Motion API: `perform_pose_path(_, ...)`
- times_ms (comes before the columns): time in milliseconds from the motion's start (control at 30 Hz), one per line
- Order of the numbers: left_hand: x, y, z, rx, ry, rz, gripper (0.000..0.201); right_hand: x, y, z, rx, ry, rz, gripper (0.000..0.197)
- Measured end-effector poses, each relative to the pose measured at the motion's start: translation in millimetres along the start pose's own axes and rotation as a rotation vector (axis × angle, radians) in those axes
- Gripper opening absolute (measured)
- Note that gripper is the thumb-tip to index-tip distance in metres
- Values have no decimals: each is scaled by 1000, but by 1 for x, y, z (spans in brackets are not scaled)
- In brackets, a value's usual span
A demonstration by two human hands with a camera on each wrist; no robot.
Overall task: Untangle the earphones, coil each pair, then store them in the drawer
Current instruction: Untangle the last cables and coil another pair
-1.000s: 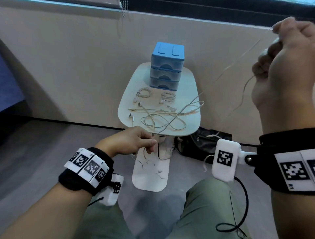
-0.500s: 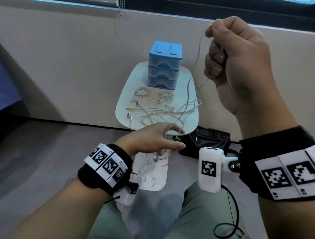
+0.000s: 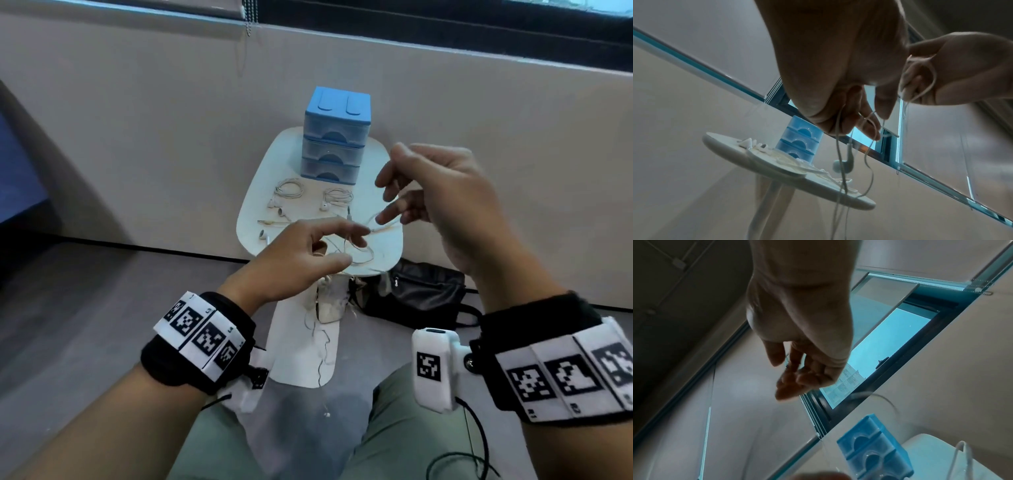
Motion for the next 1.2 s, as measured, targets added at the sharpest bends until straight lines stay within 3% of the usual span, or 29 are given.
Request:
perform_pose_path(100, -9, 0, -1, 48, 5, 18, 55, -10, 9, 0, -68, -178, 20, 26)
perform_pose_path(233, -18, 6, 0, -18, 73, 79, 30, -18, 12, 3, 91, -361, 104, 21)
perform_pose_path(300, -23, 10, 0, -88, 85, 109, 14, -18, 11, 8, 161, -345, 90, 26)
perform_pose_path(400, -28, 13, 1, -149, 53, 116, 6, -13, 12, 12, 163, -222, 23, 27)
perform_pose_path(533, -34, 12, 0, -199, -49, 54, 27, -3, 12, 17, 186, -152, -44, 25)
perform_pose_path(700, -33, 11, -8, -67, -32, -62, 24, 17, 8, 19, 49, 107, -101, 23)
perform_pose_path(900, -15, -9, -22, 244, 25, -281, 36, 39, 5, -6, -219, 246, -219, 25)
perform_pose_path(1000, -10, -16, -24, 395, 59, -393, 41, 50, 2, -13, -204, 260, -290, 23)
perform_pose_path(1067, -10, -17, -26, 428, 78, -451, 44, 58, -1, -12, -162, 242, -322, 22)
perform_pose_path(1200, -27, -3, -27, 339, 130, -344, 44, 70, -1, -9, -85, 249, -341, 22)
Point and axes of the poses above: each hand's wrist, its own y-axis towards the middle knuckle, its own z-axis out of the palm, x = y × z, the point moved 1 cm from there along y, towards the middle knuckle, and after that the axes turned 11 degrees about z, right-handed, at the moved point
